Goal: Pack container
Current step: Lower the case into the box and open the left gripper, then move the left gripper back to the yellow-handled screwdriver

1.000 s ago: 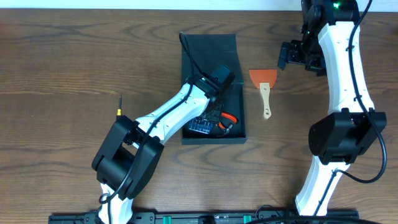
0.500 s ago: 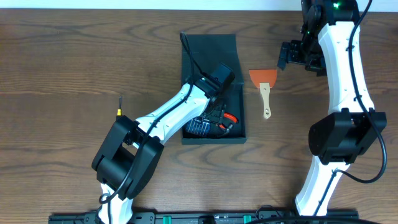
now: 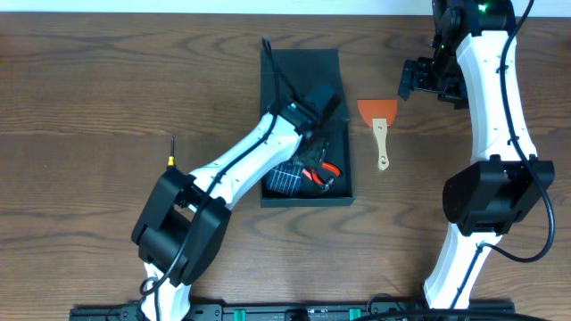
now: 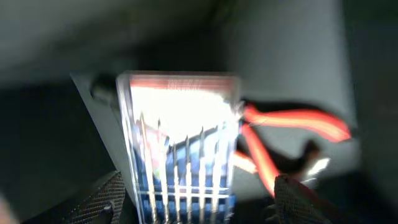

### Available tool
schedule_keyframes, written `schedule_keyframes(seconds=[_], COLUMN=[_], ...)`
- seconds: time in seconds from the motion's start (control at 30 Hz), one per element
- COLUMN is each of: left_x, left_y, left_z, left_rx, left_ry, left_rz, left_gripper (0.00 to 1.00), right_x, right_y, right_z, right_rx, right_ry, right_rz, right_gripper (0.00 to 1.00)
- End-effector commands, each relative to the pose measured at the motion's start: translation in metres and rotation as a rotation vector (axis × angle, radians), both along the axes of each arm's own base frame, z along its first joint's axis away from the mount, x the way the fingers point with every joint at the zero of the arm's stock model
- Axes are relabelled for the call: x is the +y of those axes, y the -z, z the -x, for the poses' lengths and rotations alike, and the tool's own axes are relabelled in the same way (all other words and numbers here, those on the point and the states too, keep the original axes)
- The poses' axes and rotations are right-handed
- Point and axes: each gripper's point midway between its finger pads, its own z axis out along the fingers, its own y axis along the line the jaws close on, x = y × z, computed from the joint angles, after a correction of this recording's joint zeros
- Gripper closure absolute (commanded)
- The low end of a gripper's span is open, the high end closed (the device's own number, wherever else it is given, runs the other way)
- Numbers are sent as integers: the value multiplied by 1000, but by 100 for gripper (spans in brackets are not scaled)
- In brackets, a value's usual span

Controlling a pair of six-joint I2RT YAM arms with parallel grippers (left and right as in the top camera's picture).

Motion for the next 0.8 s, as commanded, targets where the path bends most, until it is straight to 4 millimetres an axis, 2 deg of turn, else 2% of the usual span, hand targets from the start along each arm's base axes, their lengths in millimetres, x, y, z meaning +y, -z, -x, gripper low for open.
schedule_keyframes(seconds=[0.0, 0.07, 0.13, 0.23, 0.3, 0.4, 0.53, 0.63, 0.77], left_x=[0, 17, 45, 97, 130, 181, 225, 243, 259], left_y=[-61, -87, -111, -133, -139, -139, -129, -117, -89], left_z=[-26, -37, -46, -52, -48, -36, -26, -20, -6], left_rx=[-118, -165, -208, -239, -215, -138, -54, -2, 81], left_ry=[-18, -64, -120, -217, -277, -373, -444, -418, -421], left_rz=[74, 54, 7, -85, -127, -180, -231, -266, -301], left_gripper=[25, 25, 25, 22, 19, 13, 10, 10, 9], right_x=[0, 0, 0, 0, 0, 0, 0, 0, 0], right_y=[-6, -6, -6, -6, -6, -6, -6, -6, -6], right_z=[-3, -3, -3, -3, -3, -3, -3, -3, -3], right_rx=[-21, -21, -21, -21, -21, -21, -21, -21, -21], right_ry=[-7, -8, -7, -7, -7, -8, -8, -7, -7], right_rz=[0, 0, 0, 0, 0, 0, 0, 0, 0], right_gripper=[1, 1, 1, 1, 1, 1, 1, 1, 1])
